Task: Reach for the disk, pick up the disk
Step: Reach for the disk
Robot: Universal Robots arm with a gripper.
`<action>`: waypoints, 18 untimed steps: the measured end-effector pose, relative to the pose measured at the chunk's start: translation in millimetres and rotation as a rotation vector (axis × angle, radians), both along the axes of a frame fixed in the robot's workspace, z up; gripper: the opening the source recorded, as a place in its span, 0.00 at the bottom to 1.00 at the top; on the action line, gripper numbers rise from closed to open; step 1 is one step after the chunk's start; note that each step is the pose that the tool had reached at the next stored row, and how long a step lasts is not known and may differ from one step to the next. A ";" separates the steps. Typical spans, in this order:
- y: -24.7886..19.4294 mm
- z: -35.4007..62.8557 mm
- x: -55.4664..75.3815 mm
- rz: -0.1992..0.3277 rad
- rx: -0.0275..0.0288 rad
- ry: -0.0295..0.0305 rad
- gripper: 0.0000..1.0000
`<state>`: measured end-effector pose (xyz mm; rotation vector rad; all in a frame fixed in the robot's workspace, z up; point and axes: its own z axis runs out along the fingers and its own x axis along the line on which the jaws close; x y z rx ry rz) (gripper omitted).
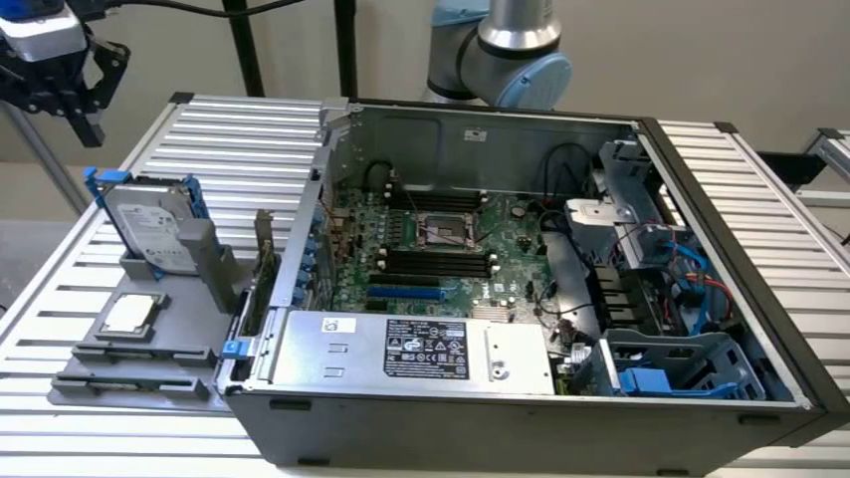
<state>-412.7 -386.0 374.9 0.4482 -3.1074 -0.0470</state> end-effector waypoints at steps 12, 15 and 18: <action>0.0 -0.9 0.0 0.219 0.0000 0.0000 0.11; 0.0 -1.0 0.0 0.273 0.0000 0.0000 0.11; 0.0 -1.2 0.0 0.328 0.0000 0.0000 0.11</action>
